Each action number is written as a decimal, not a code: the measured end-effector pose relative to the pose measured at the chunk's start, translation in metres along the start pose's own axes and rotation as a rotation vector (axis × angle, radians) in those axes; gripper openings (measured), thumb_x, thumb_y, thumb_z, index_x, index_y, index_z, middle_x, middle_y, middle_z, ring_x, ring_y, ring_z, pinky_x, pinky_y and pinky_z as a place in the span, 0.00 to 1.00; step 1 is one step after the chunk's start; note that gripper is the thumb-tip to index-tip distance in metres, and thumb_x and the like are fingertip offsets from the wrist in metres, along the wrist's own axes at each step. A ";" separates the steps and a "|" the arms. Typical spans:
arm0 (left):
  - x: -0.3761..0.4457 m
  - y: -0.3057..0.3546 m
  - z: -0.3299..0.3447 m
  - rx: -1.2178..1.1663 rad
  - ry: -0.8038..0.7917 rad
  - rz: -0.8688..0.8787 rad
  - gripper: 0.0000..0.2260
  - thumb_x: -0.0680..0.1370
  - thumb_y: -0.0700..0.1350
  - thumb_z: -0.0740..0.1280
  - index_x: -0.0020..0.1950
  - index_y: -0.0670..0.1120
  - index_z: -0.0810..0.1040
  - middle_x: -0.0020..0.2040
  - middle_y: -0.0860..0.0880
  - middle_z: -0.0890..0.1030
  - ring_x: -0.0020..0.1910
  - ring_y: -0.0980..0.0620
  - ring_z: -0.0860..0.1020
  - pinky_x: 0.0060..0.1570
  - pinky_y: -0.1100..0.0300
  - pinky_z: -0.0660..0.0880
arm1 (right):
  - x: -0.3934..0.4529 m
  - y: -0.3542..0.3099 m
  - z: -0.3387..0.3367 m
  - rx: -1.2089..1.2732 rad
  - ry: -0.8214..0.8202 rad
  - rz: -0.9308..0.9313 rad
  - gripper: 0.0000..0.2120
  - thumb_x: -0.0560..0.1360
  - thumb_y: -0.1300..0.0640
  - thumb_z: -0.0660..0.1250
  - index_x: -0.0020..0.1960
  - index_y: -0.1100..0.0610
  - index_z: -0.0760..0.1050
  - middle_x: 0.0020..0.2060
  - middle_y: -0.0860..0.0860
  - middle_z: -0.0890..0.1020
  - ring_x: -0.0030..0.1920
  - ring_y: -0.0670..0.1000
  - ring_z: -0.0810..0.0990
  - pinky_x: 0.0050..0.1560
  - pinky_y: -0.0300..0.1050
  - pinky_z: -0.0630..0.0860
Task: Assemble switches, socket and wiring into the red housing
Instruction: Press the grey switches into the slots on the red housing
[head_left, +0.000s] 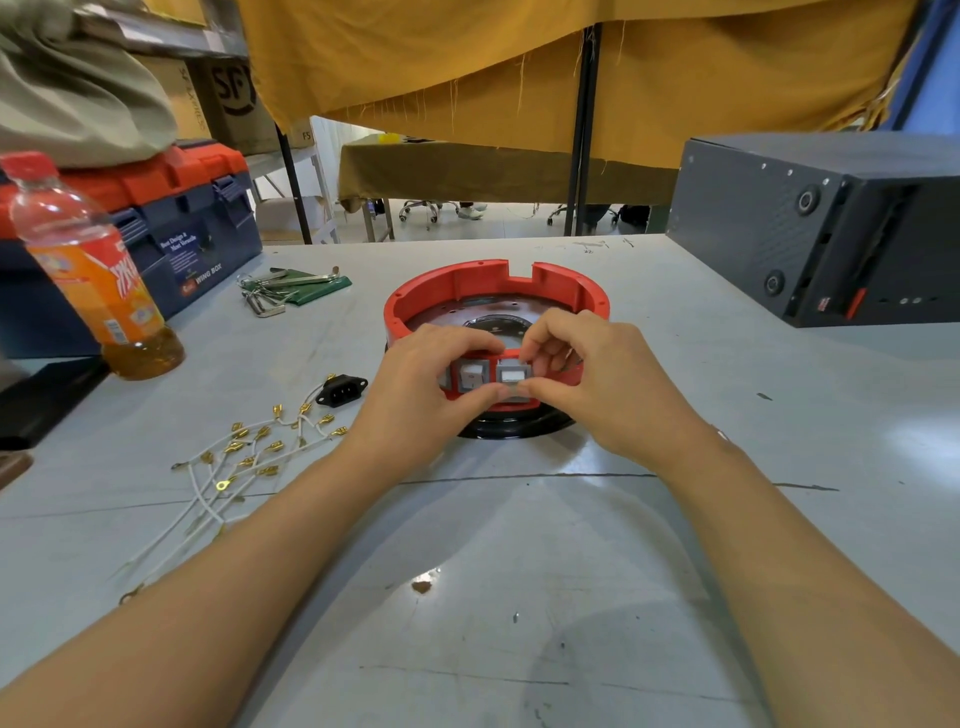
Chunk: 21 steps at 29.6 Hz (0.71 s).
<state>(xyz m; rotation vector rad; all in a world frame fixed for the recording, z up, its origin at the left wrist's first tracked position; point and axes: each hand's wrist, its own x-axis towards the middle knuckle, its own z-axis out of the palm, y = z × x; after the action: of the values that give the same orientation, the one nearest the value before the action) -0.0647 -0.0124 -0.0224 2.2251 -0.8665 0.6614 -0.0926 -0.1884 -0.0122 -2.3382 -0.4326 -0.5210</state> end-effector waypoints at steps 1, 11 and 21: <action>0.000 0.000 0.000 0.002 -0.003 -0.007 0.15 0.70 0.45 0.74 0.55 0.45 0.80 0.48 0.57 0.77 0.51 0.56 0.75 0.54 0.61 0.72 | 0.000 0.000 0.000 -0.025 0.006 -0.004 0.10 0.69 0.58 0.73 0.46 0.50 0.74 0.40 0.47 0.77 0.44 0.45 0.74 0.47 0.37 0.72; 0.001 -0.004 -0.001 -0.046 -0.024 -0.048 0.14 0.70 0.45 0.74 0.54 0.47 0.81 0.51 0.54 0.78 0.54 0.51 0.75 0.56 0.54 0.72 | 0.003 0.010 -0.003 -0.078 -0.050 0.055 0.17 0.71 0.55 0.72 0.60 0.49 0.76 0.56 0.43 0.77 0.54 0.42 0.72 0.57 0.36 0.69; 0.002 -0.008 -0.002 0.007 -0.028 -0.073 0.15 0.71 0.46 0.73 0.57 0.47 0.80 0.49 0.54 0.76 0.51 0.53 0.74 0.52 0.56 0.73 | 0.005 0.015 0.001 -0.119 -0.042 0.025 0.20 0.71 0.52 0.72 0.62 0.50 0.75 0.57 0.44 0.77 0.53 0.40 0.70 0.52 0.26 0.64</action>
<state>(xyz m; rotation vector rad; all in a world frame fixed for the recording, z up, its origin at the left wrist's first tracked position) -0.0580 -0.0071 -0.0226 2.2654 -0.7942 0.6014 -0.0816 -0.1974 -0.0185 -2.4694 -0.4010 -0.4980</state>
